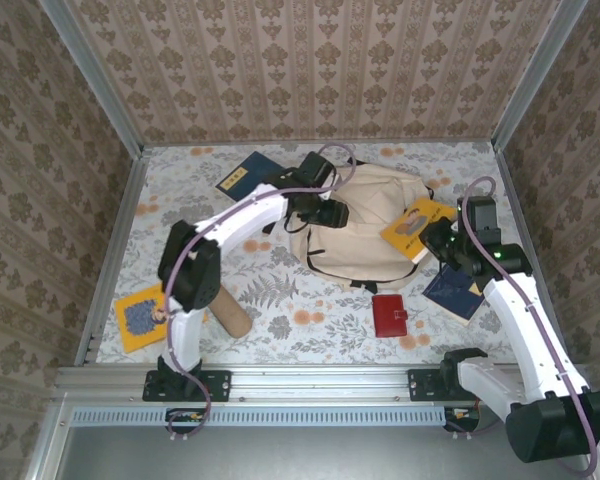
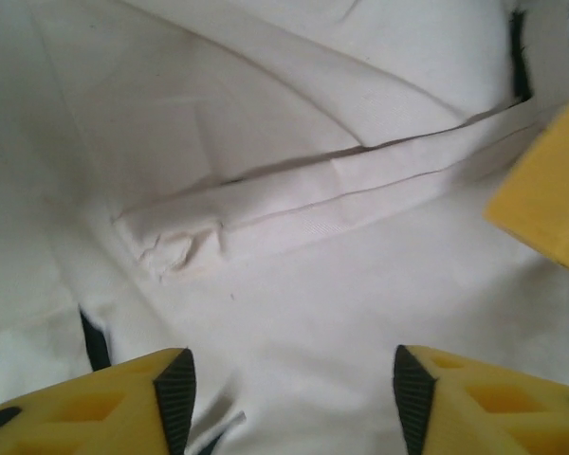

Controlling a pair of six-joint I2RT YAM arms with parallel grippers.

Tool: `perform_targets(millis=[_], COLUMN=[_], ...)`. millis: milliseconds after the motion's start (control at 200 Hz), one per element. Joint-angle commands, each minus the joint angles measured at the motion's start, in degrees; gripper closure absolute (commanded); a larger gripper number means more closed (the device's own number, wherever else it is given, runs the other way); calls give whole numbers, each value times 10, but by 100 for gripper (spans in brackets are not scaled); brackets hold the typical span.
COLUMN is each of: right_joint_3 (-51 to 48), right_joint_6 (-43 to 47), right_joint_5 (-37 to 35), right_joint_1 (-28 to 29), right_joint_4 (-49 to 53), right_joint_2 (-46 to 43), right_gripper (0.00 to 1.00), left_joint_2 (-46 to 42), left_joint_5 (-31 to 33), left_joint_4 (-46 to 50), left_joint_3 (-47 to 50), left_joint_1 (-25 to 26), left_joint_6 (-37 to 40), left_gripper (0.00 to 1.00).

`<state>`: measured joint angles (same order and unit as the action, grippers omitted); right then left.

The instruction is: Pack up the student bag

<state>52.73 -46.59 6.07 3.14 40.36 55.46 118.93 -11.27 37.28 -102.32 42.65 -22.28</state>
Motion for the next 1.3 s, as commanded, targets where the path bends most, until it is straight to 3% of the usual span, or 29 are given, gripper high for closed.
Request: perform_targets(millis=[0, 95, 245, 420, 525, 700, 945, 1290], right_joint_3=[3, -12, -61, -123, -126, -86, 21, 90], right_joint_6=[37, 45, 35, 24, 31, 54, 99, 121], right_joint_5=[-60, -60, 23, 138, 166, 155, 100, 44], right_joint_1=[-9, -24, -56, -94, -97, -97, -98, -106], right_joint_4=[37, 36, -21, -137, -161, -122, 28, 120], right_joint_2=[-22, -20, 1, 29, 49, 50, 16, -20], right_gripper=[84, 84, 84, 84, 84, 84, 83, 82], left_joint_2=[62, 115, 170, 168, 139, 93, 4, -80], left_joint_5=[-33, -24, -13, 16, 3, -32, -25, 19], left_joint_4=[23, 30, 45, 55, 23, 18, 57, 108], left_joint_3=[-67, -115, -148, -89, -20, -6, -11, 54], left_joint_1=[-4, -7, -24, -48, -66, -66, -26, 91], left_joint_6=[43, 35, -1, -42, -52, -7, 88, 240], left_gripper=[43, 44, 47, 49, 50, 46, 33, 25])
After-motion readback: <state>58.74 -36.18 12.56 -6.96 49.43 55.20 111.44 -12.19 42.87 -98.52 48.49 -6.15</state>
